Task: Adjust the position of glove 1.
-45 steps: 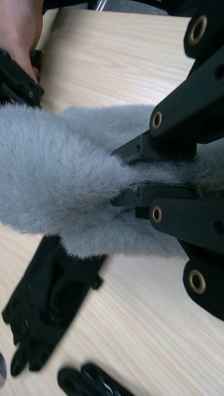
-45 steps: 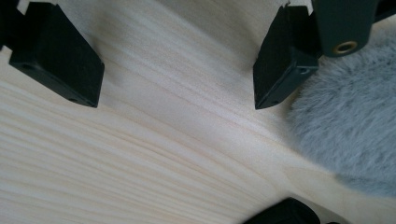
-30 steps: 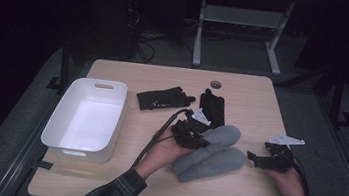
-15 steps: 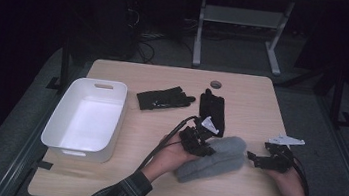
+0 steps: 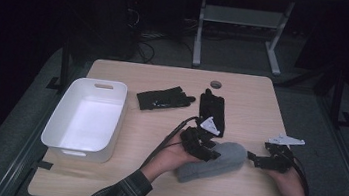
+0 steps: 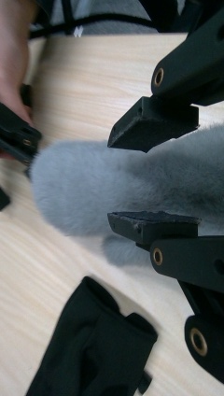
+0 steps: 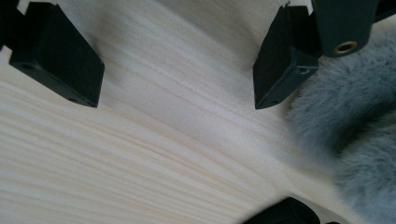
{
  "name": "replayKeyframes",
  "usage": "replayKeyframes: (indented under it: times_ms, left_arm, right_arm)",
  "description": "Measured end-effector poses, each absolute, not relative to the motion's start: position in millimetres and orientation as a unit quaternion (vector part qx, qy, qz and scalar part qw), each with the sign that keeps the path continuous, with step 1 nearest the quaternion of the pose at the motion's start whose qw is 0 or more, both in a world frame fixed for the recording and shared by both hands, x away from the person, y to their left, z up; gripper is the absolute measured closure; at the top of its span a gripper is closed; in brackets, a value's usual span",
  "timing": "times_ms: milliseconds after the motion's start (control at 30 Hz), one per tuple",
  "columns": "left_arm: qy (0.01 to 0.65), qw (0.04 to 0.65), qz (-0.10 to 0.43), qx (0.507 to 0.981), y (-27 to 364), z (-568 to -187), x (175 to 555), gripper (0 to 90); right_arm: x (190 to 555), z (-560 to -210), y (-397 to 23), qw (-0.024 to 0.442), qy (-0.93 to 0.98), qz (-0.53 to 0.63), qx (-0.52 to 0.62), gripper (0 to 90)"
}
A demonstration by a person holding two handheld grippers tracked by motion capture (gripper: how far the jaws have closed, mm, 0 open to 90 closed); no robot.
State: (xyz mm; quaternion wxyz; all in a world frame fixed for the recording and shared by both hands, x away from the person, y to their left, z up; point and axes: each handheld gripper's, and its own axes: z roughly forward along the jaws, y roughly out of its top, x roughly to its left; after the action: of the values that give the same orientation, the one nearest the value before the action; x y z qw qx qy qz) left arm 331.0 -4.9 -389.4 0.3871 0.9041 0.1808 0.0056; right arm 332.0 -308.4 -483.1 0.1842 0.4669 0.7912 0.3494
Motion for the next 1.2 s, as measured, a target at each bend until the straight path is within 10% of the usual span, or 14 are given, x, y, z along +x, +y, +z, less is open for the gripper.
replayKeyframes:
  times_ms: [633,1200]
  left_arm:
    - [0.173,0.383,-0.041,0.907,-0.2,-417.2,374.1,21.5]
    - [0.152,0.326,-0.057,0.931,-18.0,-446.5,371.6,12.3]
  right_arm:
    - [331.9,-483.1,-308.3,0.184,0.791,0.350,0.467,16.4]
    - [331.9,-483.1,-308.3,0.184,0.791,0.349,0.467,16.4]
